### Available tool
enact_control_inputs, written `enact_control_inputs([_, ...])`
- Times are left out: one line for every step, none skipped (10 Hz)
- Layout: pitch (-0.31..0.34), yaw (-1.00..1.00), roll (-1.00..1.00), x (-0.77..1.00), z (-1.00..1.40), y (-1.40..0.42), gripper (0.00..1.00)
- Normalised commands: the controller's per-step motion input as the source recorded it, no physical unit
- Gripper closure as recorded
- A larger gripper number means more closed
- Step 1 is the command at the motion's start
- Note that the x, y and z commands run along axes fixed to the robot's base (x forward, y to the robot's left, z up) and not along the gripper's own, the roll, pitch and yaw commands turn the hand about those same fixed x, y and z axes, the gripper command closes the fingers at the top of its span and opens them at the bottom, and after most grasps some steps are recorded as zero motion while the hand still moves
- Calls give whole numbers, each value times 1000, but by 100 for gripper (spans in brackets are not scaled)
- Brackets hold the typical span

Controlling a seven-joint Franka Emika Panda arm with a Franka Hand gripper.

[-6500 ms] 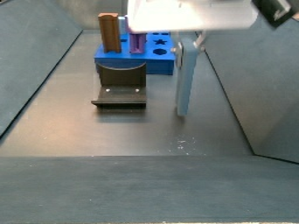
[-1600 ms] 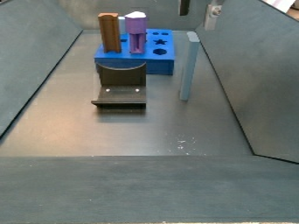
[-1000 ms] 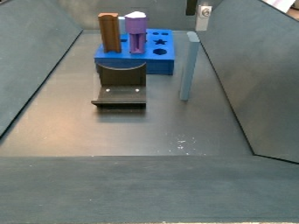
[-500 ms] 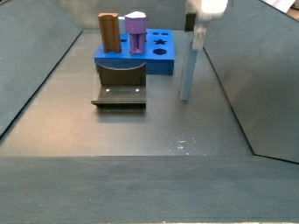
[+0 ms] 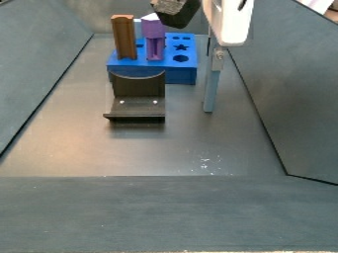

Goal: Pick up the square-circle object. Move up. Rotate the square-circle object. Move to above the board. Insert the square-circle object.
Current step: Move to above the board.

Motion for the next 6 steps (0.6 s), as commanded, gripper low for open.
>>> enact_control_inputs([123, 202, 72, -88, 1000, 20, 100])
enact_control_inputs([110, 156, 76, -84, 1000, 18, 100])
enact_control_inputs([93, 111, 81, -79, 1000, 18, 100])
enact_control_inputs([81, 77, 86, -74, 1000, 18, 100])
enact_control_inputs([77, 50, 92, -67, 1000, 17, 100])
enact_control_inputs([82, 39, 96, -62, 1000, 17, 100])
